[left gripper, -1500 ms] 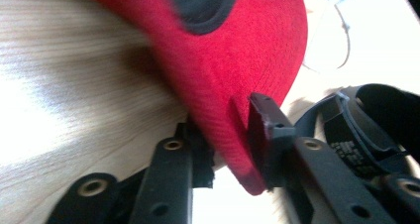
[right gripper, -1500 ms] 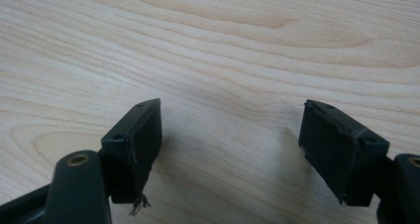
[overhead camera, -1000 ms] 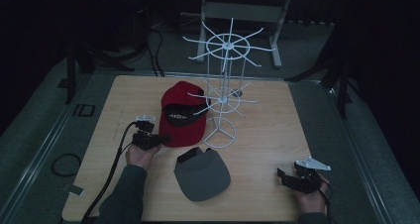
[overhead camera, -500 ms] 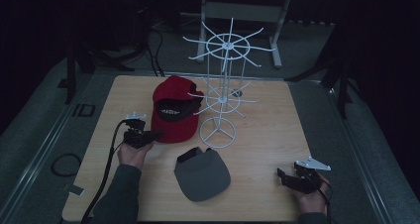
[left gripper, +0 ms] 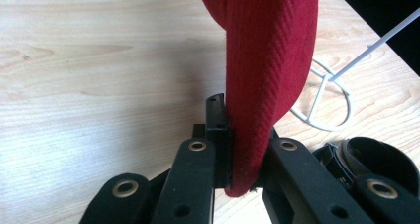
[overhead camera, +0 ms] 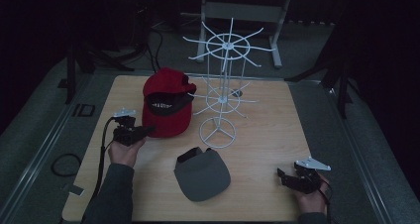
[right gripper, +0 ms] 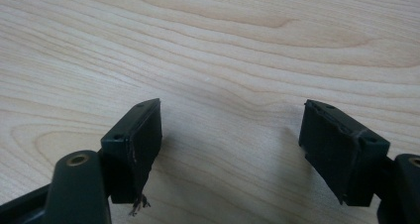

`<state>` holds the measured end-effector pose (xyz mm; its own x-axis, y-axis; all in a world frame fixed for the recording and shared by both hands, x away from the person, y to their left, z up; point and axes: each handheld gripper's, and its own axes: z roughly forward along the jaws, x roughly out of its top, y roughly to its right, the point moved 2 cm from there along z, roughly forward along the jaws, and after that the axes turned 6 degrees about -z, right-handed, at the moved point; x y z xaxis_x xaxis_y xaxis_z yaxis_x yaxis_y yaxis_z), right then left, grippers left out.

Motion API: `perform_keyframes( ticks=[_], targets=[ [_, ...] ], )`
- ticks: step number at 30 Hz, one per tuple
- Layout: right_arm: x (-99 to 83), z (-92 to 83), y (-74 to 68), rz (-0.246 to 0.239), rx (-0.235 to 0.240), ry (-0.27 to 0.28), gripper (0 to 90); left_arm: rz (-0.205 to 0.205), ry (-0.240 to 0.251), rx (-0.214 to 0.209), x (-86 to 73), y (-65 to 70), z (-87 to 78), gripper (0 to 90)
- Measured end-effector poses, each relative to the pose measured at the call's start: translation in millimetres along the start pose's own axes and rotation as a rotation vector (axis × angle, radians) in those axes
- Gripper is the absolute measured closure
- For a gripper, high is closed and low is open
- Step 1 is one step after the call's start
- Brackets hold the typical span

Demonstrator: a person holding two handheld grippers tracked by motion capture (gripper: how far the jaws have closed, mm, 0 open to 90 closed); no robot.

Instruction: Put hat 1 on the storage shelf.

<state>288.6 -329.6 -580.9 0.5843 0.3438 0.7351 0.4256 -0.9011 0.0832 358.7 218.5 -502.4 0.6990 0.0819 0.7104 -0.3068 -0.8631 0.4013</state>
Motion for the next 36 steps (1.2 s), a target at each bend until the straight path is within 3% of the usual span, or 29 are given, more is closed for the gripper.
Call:
perform_keyframes(
  ticks=[36],
  targets=[
    [0.1,0.0,-0.1,0.001,0.001,0.0,24.5,0.049,0.131,0.017,25.2,13.2,-46.6,86.0]
  ],
)
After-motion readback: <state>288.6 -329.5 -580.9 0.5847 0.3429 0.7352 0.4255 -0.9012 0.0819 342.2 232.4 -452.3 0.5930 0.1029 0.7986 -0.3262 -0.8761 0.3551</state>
